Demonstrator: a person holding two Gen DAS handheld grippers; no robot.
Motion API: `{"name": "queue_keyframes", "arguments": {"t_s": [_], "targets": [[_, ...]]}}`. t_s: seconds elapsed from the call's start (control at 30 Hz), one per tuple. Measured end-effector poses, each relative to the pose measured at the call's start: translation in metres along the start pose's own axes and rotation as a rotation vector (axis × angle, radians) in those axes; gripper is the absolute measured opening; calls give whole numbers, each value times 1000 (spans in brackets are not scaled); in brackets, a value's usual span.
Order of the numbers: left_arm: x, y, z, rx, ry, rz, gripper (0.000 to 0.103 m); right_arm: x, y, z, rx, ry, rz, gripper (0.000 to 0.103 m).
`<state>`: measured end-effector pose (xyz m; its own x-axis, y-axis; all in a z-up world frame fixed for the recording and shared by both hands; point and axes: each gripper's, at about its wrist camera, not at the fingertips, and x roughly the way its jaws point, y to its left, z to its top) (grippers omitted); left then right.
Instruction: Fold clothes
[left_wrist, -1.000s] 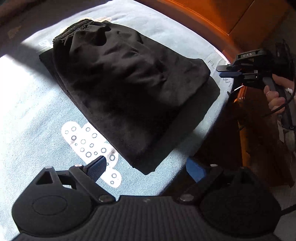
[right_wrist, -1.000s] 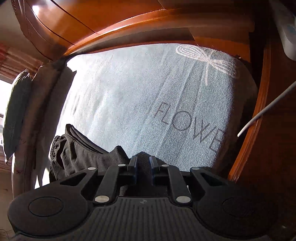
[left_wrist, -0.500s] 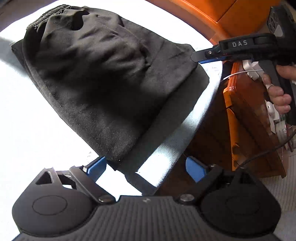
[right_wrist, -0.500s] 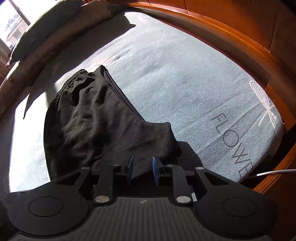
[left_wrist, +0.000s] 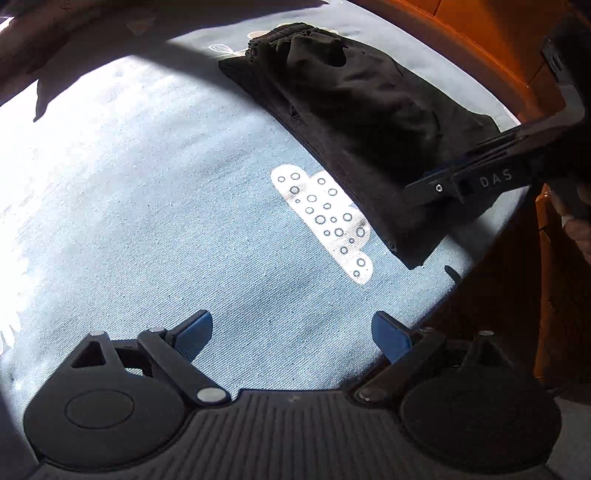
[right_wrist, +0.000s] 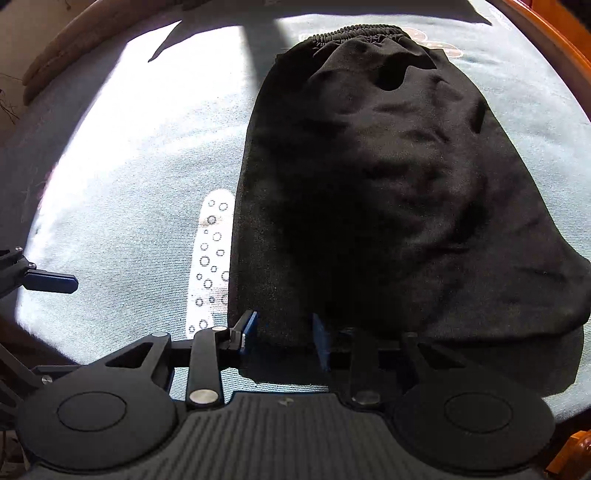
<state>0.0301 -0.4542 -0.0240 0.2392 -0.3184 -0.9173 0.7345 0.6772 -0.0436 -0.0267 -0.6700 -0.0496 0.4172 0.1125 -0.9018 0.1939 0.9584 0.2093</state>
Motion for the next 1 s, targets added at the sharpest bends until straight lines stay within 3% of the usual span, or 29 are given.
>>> {"name": "queue_keyframes", "arguments": {"t_s": [0.07, 0.13, 0.23, 0.33, 0.43, 0.5, 0.6, 0.7, 0.9, 1.0], "targets": [[-8, 10, -4, -24, -58, 43, 93, -9, 3, 18, -27, -82, -55, 46], [-16, 20, -7, -56, -111, 68, 93, -7, 1, 38, -44, -147, -126, 49], [-28, 36, -14, -98, -173, 93, 93, 17, -17, 60, 21, -126, -180, 52], [-44, 49, -25, -118, -254, 165, 93, 32, -28, 77, 86, -113, -221, 54], [-65, 55, -36, -110, -402, 315, 100, 15, -10, 83, 80, -183, -181, 55], [-75, 62, -38, -119, -465, 396, 102, 14, 6, 87, 77, -203, -145, 63], [-84, 77, -35, -166, -498, 416, 102, 40, 27, 96, 39, -142, -140, 64], [-93, 91, -32, -201, -508, 453, 102, 61, 38, 102, 74, -54, -204, 64], [-124, 112, -22, -156, -488, 504, 102, 3, 77, 107, 106, -28, -217, 64], [-156, 118, -10, -138, -514, 535, 102, -37, 105, 107, 89, -43, -239, 72]]}}
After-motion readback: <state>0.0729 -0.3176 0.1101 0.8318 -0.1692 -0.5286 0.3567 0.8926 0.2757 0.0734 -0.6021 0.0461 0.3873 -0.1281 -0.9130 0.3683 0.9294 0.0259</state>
